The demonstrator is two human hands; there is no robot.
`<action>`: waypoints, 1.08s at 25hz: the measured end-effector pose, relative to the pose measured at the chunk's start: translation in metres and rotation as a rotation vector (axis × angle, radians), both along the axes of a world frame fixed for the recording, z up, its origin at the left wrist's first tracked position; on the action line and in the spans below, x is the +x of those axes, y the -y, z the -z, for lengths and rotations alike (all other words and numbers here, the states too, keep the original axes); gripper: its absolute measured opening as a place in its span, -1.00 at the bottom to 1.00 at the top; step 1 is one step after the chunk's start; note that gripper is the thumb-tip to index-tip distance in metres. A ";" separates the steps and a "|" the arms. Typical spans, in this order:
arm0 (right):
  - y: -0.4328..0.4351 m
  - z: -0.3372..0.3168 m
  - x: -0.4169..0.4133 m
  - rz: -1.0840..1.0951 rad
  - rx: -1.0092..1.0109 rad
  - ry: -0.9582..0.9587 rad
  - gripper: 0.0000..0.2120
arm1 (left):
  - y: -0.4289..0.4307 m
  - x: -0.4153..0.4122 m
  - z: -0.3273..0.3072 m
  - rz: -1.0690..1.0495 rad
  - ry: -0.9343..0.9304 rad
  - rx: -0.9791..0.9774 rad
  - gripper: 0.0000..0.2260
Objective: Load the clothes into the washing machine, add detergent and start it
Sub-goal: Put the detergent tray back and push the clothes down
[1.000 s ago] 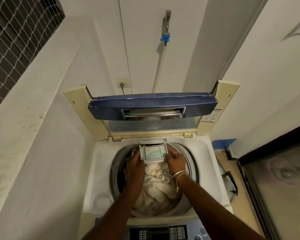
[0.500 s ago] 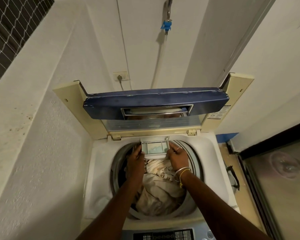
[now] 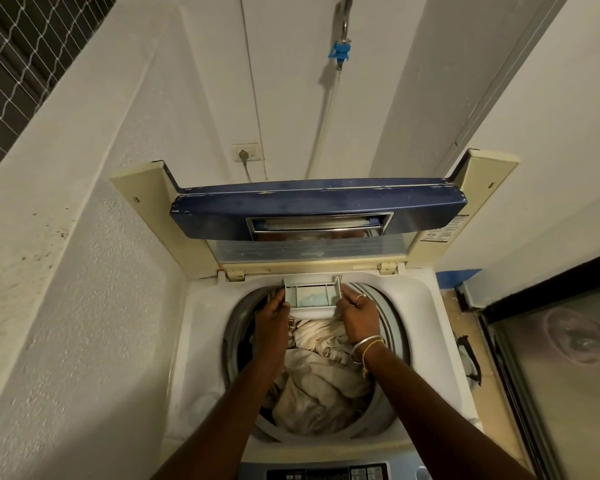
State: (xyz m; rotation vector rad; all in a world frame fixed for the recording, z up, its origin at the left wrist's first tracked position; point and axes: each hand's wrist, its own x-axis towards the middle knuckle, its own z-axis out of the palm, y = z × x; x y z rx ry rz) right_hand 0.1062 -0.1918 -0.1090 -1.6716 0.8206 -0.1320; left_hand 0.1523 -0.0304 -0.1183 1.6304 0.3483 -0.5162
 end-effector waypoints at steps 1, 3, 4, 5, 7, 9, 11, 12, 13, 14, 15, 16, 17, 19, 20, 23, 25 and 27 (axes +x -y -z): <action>0.001 -0.002 0.001 -0.009 -0.003 0.001 -0.77 | 0.000 0.001 0.000 -0.005 -0.006 -0.007 -0.66; 0.003 -0.005 0.003 -0.023 -0.009 0.013 -0.83 | 0.000 0.003 -0.001 -0.015 -0.012 -0.021 -0.67; 0.004 -0.007 0.003 -0.028 -0.015 0.021 -0.83 | 0.000 0.002 -0.002 -0.012 -0.012 -0.023 -0.67; 0.004 -0.009 0.004 -0.026 -0.023 0.029 -0.82 | 0.000 0.002 -0.004 -0.009 -0.003 -0.033 -0.66; 0.005 -0.008 0.003 -0.017 -0.027 0.033 -0.81 | 0.001 0.001 -0.006 -0.011 0.006 -0.052 -0.66; 0.005 -0.007 0.004 -0.013 -0.013 0.015 -0.80 | 0.002 0.002 -0.004 -0.016 -0.002 -0.046 -0.66; 0.007 -0.007 0.007 -0.002 -0.004 0.010 -0.81 | 0.002 0.005 -0.001 -0.011 -0.017 -0.032 -0.66; 0.008 -0.007 0.009 0.007 -0.006 0.008 -0.82 | 0.001 0.006 0.000 -0.004 -0.017 -0.022 -0.66; 0.008 -0.009 0.011 0.009 -0.004 0.007 -0.84 | 0.001 0.007 0.001 -0.003 -0.005 -0.023 -0.66; 0.008 -0.012 0.012 0.007 -0.008 0.004 -0.84 | 0.001 0.008 0.000 -0.010 -0.001 -0.022 -0.66; 0.007 -0.013 0.012 0.004 -0.015 0.001 -0.82 | 0.003 0.008 -0.001 -0.024 0.002 -0.033 -0.67; 0.007 -0.015 0.012 0.001 -0.016 0.003 -0.81 | 0.004 0.009 -0.001 -0.040 0.000 -0.037 -0.67; 0.007 -0.013 0.012 0.005 -0.010 0.003 -0.80 | 0.004 0.009 -0.001 -0.055 0.006 -0.042 -0.67; 0.007 -0.012 0.012 0.013 0.003 0.008 -0.79 | 0.006 0.008 -0.002 -0.060 0.026 -0.034 -0.68; 0.007 -0.011 0.012 0.009 0.010 0.009 -0.81 | 0.008 0.007 -0.003 -0.058 0.037 -0.020 -0.68; 0.007 -0.007 0.013 0.002 0.010 0.014 -0.81 | 0.013 0.010 -0.003 -0.072 0.012 0.035 -0.76; 0.005 -0.003 0.013 0.029 0.023 0.024 -0.80 | 0.014 0.013 -0.001 -0.054 -0.033 0.092 -0.84; 0.003 0.001 0.012 0.067 0.039 0.034 -0.80 | 0.012 0.017 0.005 0.001 -0.029 0.138 -0.78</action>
